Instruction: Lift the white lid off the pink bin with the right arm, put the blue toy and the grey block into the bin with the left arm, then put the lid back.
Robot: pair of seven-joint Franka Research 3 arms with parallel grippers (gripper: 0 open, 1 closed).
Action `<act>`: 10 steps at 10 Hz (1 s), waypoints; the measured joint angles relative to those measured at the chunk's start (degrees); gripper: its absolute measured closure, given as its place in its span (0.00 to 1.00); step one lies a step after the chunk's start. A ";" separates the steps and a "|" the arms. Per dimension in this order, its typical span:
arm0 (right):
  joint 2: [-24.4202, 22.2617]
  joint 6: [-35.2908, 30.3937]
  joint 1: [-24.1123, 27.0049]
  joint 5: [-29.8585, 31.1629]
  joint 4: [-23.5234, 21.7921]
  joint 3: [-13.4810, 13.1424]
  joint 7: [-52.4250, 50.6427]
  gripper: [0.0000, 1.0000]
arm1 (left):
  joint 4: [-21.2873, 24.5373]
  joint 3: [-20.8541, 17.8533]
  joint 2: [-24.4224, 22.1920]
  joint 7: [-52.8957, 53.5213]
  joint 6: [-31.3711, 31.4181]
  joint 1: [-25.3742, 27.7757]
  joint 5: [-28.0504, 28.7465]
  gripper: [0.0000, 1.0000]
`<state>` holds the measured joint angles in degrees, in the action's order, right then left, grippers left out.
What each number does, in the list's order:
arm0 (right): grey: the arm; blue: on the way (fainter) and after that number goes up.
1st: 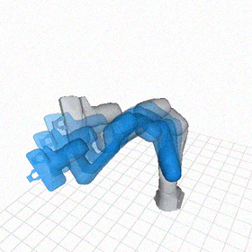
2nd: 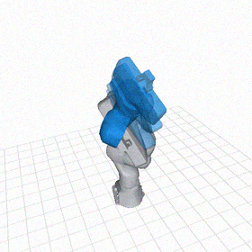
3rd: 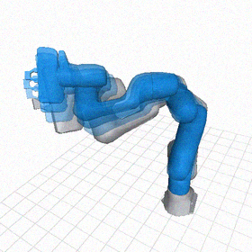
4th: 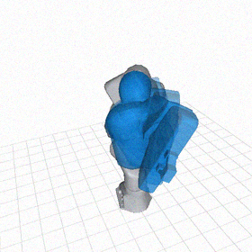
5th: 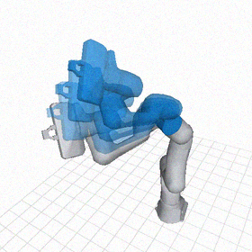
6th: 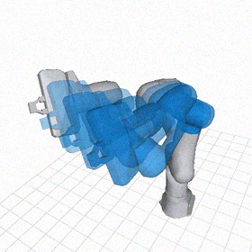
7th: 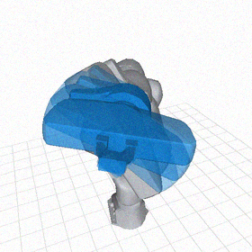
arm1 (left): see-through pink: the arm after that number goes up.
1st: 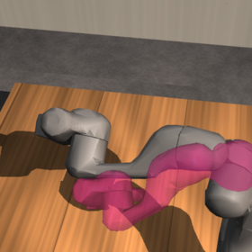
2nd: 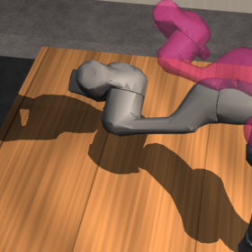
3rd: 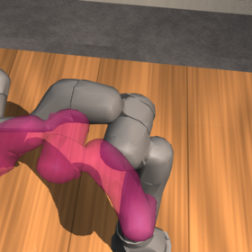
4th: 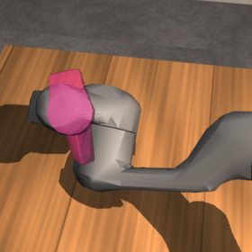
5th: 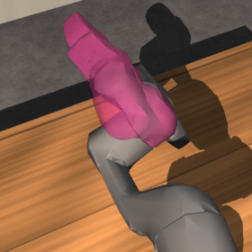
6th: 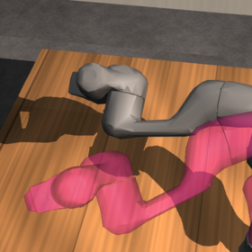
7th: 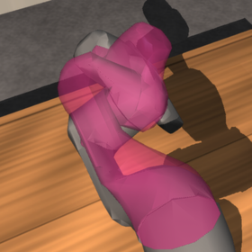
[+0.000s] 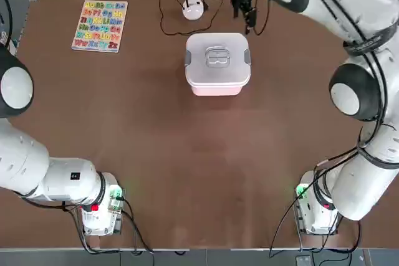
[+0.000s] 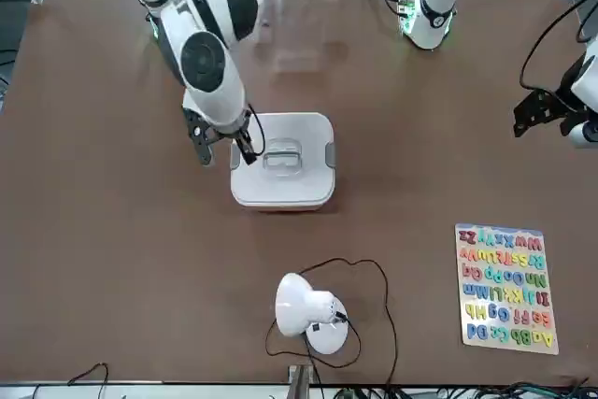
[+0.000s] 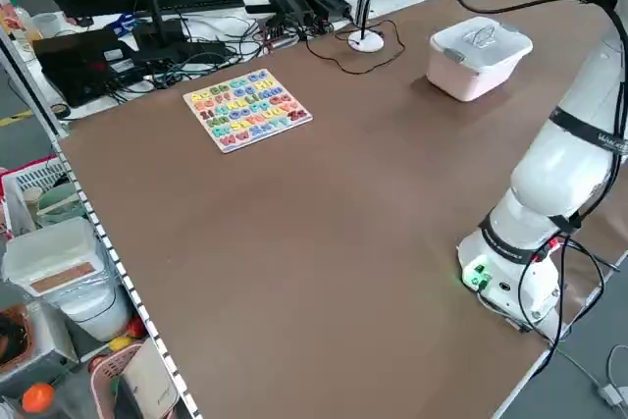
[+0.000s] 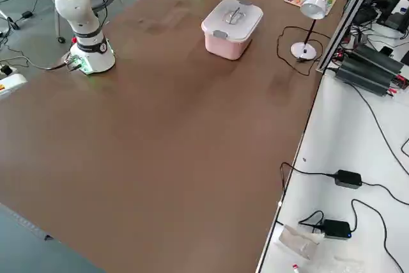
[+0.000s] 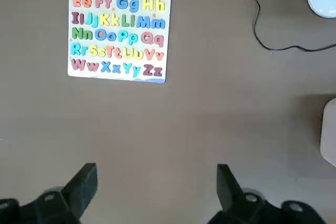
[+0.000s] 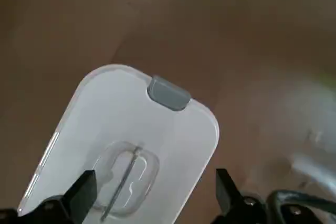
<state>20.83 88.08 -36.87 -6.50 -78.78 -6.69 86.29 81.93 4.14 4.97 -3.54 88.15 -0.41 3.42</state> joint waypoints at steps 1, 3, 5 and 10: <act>-1.88 -2.30 2.38 1.30 0.05 -0.11 -7.55 0.00 | 0.01 -0.01 0.01 0.00 0.00 0.12 0.00 0.00; -5.65 -5.69 7.98 2.86 0.15 -0.31 -22.52 0.00 | 0.01 -0.01 0.01 0.00 0.00 0.28 0.00 0.00; -9.45 -9.17 15.53 3.49 0.14 -0.51 -38.94 0.00 | 0.01 -0.02 0.01 0.00 0.01 0.38 0.00 0.00; -14.83 -13.89 30.75 4.17 -0.02 -0.54 -72.30 0.00 | 0.01 0.01 0.00 0.00 0.03 0.34 0.00 0.00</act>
<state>5.99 74.19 -6.12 -2.33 -78.80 -7.23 13.99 81.93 4.16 4.98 -3.54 88.18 -0.07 3.42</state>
